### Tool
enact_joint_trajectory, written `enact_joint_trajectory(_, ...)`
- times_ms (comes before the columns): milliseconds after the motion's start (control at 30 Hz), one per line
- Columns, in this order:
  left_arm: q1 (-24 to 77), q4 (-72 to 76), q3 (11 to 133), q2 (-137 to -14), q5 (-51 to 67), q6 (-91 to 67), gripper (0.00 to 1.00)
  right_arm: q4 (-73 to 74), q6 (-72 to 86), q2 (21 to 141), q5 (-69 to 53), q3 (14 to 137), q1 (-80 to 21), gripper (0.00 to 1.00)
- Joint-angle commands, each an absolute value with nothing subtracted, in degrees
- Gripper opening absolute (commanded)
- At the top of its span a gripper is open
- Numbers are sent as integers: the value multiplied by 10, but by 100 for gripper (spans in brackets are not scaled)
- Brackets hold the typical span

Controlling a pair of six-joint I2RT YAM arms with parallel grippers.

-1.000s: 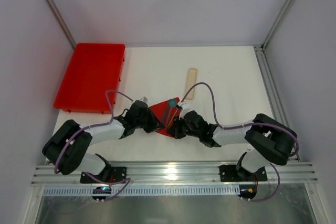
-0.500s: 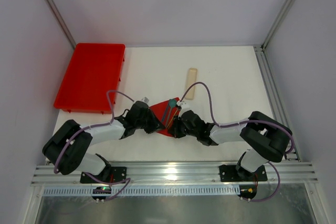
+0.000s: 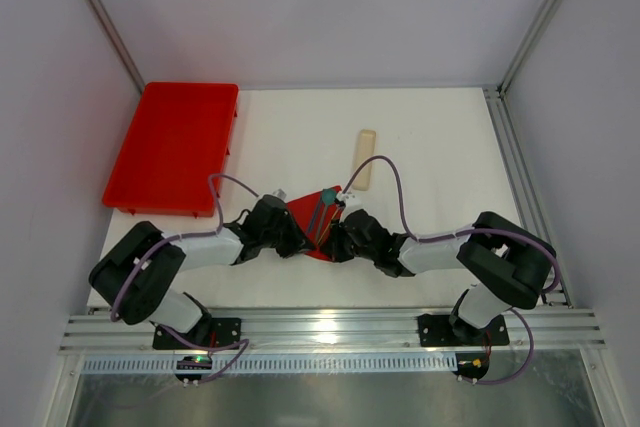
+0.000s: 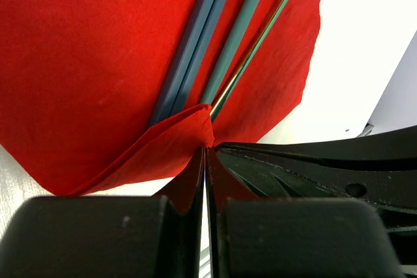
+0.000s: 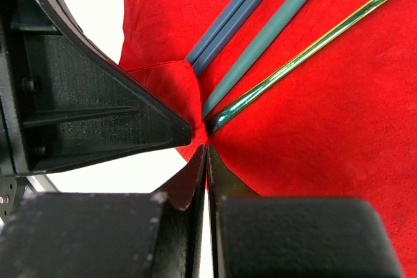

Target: Place the utensils on the paper napkin and roll it up

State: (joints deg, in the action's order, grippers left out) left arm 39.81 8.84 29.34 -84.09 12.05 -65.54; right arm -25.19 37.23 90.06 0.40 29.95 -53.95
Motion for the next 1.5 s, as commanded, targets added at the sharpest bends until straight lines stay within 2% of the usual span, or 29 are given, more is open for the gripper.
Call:
enact_joint_trajectory(0, 401, 120, 299, -848, 123, -651, 0, -267, 373, 902, 25, 316, -542, 4)
enact_joint_trajectory(267, 401, 126, 302, -865, 127, -650, 0, -250, 376, 858, 46, 308, -542, 4)
enact_joint_trajectory(367, 401, 128, 302, -868, 131, -650, 0, -178, 393, 813, 90, 315, -541, 4)
enact_joint_trajectory(467, 400, 124, 303, -867, 130, -649, 0, -10, 434, 770, 194, 357, -534, 5)
enact_joint_trajectory(500, 401, 124, 304, -867, 131, -648, 0, 62, 452, 757, 220, 365, -530, 9)
enact_joint_trajectory(600, 401, 118, 308, -867, 132, -646, 0, 119, 470, 738, 228, 372, -498, 18)
enact_joint_trajectory(733, 401, 120, 304, -865, 131, -645, 0, 94, 466, 703, 153, 311, -423, 34)
enact_joint_trajectory(900, 400, 120, 303, -872, 134, -646, 0, 74, 470, 685, 121, 274, -400, 52)
enact_joint_trajectory(1033, 401, 121, 307, -875, 136, -645, 0, 68, 474, 690, 109, 262, -398, 54)
enact_joint_trajectory(1300, 401, 124, 303, -874, 134, -647, 0, -33, 464, 757, -18, 244, -398, 54)
enact_joint_trajectory(1467, 400, 123, 302, -869, 134, -649, 0, -70, 466, 796, -54, 255, -398, 53)
